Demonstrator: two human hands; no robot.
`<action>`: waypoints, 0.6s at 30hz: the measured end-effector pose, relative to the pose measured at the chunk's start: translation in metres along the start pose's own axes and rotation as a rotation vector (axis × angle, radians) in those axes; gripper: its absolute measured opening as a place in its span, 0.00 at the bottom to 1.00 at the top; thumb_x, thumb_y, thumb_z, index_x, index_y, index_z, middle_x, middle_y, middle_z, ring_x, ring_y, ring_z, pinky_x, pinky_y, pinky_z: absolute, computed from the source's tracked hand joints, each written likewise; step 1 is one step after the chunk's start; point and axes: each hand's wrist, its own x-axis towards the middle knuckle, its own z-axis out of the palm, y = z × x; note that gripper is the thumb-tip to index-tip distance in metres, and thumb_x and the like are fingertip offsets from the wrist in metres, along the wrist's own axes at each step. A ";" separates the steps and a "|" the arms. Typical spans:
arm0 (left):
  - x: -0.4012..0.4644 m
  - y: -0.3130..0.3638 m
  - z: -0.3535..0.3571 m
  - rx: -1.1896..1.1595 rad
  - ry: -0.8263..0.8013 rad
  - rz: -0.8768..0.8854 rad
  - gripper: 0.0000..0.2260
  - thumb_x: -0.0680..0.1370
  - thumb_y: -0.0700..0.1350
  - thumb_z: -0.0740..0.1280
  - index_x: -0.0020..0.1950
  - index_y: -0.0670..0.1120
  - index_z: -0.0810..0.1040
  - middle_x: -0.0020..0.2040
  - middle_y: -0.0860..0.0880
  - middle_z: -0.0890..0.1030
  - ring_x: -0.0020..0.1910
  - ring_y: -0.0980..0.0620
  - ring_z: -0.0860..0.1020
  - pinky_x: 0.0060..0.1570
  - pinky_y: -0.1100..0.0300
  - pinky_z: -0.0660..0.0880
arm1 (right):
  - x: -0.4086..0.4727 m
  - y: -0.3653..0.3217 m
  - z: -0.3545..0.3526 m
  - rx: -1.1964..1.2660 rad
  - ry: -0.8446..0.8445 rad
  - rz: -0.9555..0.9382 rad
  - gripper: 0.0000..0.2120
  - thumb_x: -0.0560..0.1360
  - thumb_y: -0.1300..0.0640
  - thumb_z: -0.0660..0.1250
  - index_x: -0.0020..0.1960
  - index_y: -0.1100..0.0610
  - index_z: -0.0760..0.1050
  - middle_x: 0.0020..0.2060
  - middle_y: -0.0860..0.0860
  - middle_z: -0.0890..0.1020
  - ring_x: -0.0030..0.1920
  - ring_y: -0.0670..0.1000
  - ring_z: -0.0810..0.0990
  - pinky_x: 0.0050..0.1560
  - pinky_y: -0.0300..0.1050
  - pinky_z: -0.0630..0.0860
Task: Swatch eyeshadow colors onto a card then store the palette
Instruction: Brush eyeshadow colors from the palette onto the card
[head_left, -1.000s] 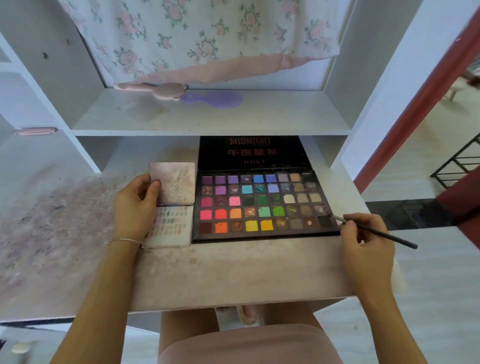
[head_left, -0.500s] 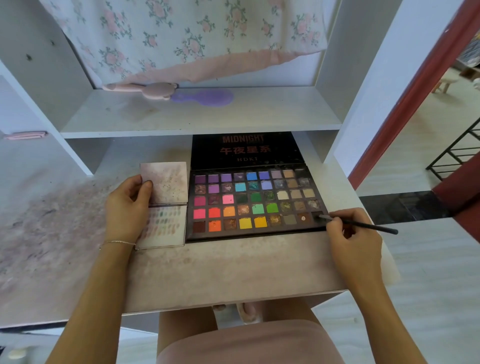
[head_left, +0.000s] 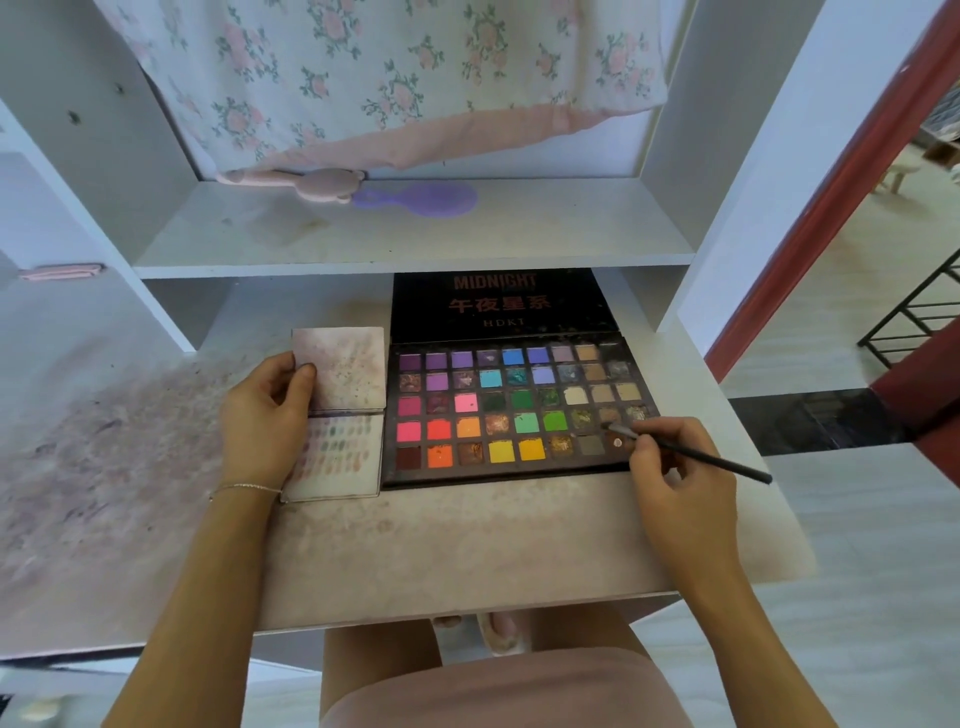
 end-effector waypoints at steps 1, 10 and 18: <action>0.000 0.000 0.000 0.001 -0.001 -0.003 0.10 0.78 0.41 0.61 0.56 0.40 0.78 0.47 0.50 0.78 0.44 0.53 0.76 0.41 0.72 0.68 | -0.001 -0.002 0.005 0.014 -0.026 -0.011 0.15 0.74 0.67 0.62 0.42 0.46 0.70 0.39 0.42 0.77 0.43 0.33 0.76 0.38 0.24 0.72; 0.000 0.001 0.000 0.001 -0.004 -0.021 0.10 0.78 0.42 0.61 0.56 0.42 0.78 0.46 0.51 0.79 0.40 0.61 0.75 0.39 0.71 0.69 | -0.012 -0.028 0.060 0.120 -0.244 -0.099 0.13 0.75 0.67 0.62 0.45 0.48 0.74 0.42 0.45 0.78 0.43 0.42 0.77 0.40 0.31 0.75; 0.000 0.000 -0.001 -0.039 -0.004 -0.029 0.08 0.78 0.42 0.62 0.53 0.43 0.79 0.42 0.51 0.79 0.40 0.53 0.77 0.44 0.60 0.73 | -0.016 -0.049 0.107 0.088 -0.429 -0.122 0.11 0.74 0.62 0.63 0.42 0.46 0.70 0.31 0.48 0.78 0.33 0.44 0.76 0.31 0.36 0.72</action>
